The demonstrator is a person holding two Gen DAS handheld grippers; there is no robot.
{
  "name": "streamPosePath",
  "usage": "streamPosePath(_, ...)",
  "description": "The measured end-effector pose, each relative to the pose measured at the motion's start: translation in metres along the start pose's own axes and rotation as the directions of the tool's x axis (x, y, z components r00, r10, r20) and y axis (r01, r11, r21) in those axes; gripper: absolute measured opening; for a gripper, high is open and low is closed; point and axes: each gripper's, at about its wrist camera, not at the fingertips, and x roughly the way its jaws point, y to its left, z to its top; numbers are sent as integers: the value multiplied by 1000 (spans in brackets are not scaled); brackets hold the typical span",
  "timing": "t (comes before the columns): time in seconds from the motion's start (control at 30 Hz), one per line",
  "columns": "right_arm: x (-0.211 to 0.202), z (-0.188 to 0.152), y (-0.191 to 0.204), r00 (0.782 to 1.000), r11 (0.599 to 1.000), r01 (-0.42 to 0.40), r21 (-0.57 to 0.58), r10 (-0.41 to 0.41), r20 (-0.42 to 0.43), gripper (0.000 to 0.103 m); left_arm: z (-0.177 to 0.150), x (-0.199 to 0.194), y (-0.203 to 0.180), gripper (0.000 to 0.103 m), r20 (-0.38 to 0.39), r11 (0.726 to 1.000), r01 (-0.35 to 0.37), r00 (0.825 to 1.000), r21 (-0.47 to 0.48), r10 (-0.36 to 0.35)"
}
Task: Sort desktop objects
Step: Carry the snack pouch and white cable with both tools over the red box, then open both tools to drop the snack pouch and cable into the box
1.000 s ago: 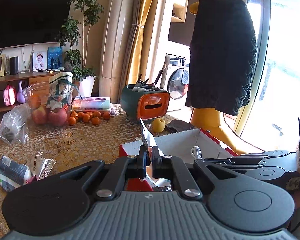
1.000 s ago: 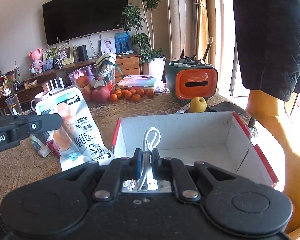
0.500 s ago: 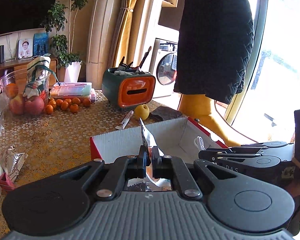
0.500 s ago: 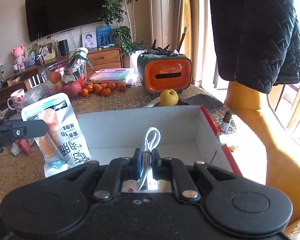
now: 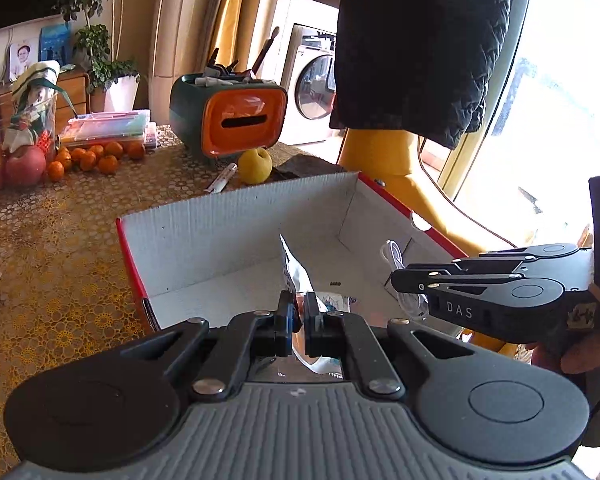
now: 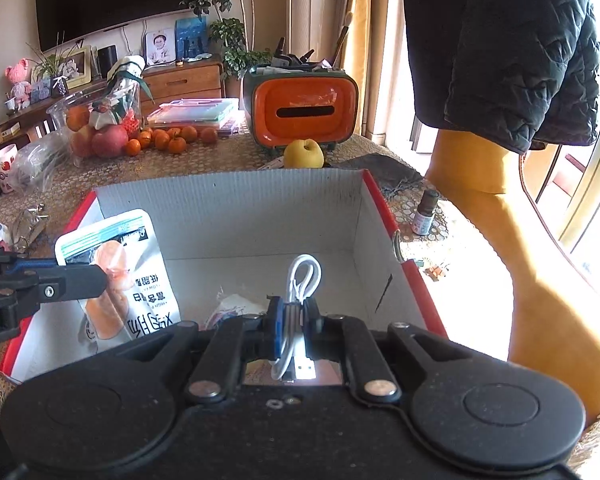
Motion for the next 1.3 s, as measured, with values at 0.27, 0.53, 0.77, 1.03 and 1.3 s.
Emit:
streamPosePath(0.27,15,-7,5,998,1000,-6,-18,5,-59,9,-8,13,-2,4,-56,999,-9,998,34,11)
streamPosePath(0.53,17,-8,6,997,1000,-4,-3,4,-75,17,-10,26,7,4,-133,999,-19,991,26,23)
streamPosePath(0.77,15,-8,7,997,1000,-3,13,4,-82,27,-10,22,8,5,-131,1000,-7,991,24,10)
streamPosePath(1.03,7,-5,6,998,999,-19,38,21,-62,37,-13,15,4,6,-119,998,-21,992,53,27)
streamPosePath(1.3,-2,-4,3,999,998,-31,59,33,-41,48,-14,5,-3,6,-80,994,-38,996,100,46)
